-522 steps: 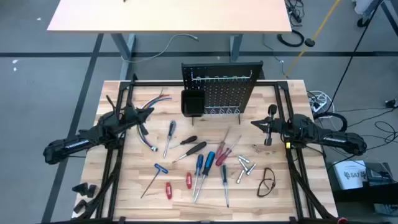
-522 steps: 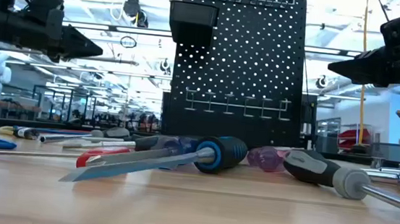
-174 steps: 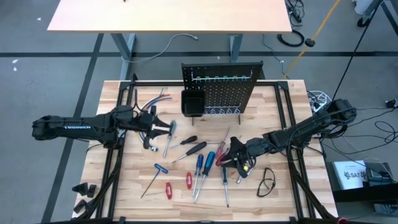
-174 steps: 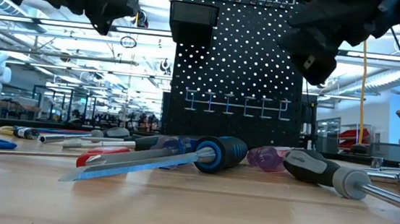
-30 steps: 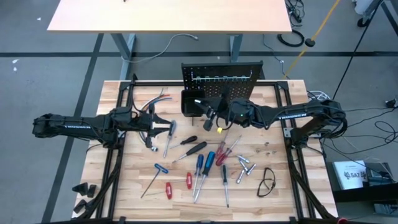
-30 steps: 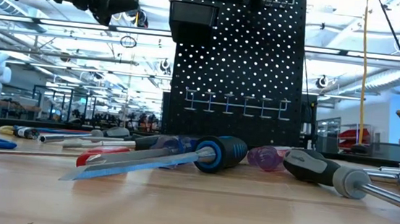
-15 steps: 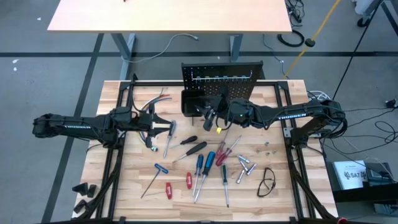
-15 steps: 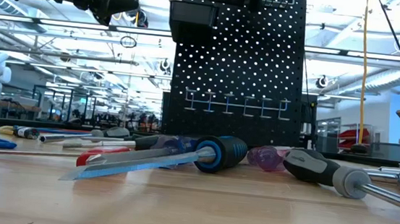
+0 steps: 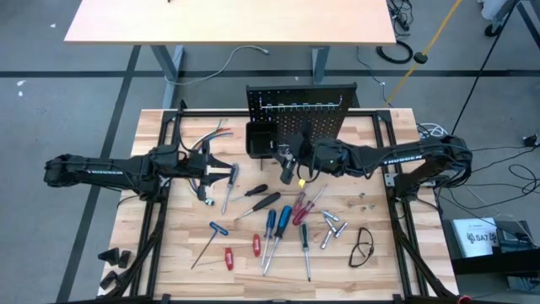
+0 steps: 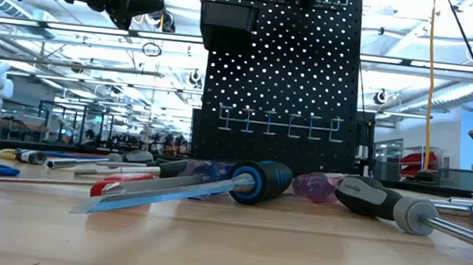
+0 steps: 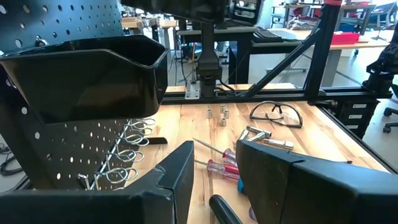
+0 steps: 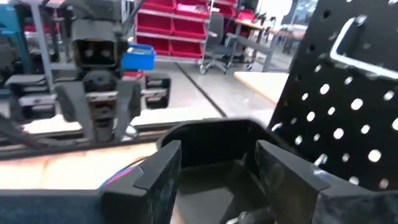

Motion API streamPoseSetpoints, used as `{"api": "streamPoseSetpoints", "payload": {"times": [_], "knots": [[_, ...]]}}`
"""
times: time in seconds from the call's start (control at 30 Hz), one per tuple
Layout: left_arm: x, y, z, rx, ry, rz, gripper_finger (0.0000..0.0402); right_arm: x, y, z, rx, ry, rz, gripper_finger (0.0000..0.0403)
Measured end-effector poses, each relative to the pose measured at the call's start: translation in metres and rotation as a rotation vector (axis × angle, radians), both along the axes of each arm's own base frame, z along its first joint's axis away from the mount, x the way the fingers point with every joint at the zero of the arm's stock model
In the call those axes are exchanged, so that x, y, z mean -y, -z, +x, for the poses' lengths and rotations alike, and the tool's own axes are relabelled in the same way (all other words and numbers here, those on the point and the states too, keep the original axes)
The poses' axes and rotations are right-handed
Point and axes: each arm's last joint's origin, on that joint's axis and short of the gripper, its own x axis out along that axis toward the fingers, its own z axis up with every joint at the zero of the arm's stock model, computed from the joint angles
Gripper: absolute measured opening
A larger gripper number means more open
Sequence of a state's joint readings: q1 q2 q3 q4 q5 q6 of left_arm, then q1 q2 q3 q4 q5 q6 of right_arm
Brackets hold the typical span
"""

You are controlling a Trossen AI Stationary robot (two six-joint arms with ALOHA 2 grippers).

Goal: Hang tools onto peg board
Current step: Put the socket in the black bin on the peg board

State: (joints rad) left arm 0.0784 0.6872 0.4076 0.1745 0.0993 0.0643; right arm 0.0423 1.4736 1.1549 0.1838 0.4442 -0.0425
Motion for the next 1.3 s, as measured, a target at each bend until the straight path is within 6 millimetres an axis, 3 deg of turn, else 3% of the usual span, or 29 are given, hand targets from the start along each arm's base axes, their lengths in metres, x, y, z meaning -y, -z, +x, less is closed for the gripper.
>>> {"api": "streamPoseSetpoints", "payload": {"times": [0.13,0.43,0.7,0.97,1.13,1.3], "knots": [[0.000,0.000,0.000,0.003,-0.001,-0.005,0.0127,-0.013,0.002,-0.008,-0.064,-0.029,0.058,0.0200],[0.000,0.002,0.000,-0.025,-0.008,-0.076,0.0127,-0.043,0.030,-0.027,-0.366,-0.084,0.154,0.0200],[0.001,0.024,-0.003,-0.256,-0.040,-0.302,0.0127,-0.061,0.055,-0.051,-0.661,-0.143,0.586,0.0201],[0.000,0.046,0.001,-0.452,-0.154,-0.510,0.0127,-0.071,0.073,-0.093,-0.978,0.209,0.762,0.0201],[-0.001,0.057,0.008,-0.516,-0.228,-0.543,0.0127,-0.074,0.075,-0.114,-1.021,0.492,0.776,0.0201],[-0.002,0.072,0.011,-0.631,-0.276,-0.577,0.0127,-0.082,0.075,-0.121,-1.035,0.555,0.833,0.0201]]}}
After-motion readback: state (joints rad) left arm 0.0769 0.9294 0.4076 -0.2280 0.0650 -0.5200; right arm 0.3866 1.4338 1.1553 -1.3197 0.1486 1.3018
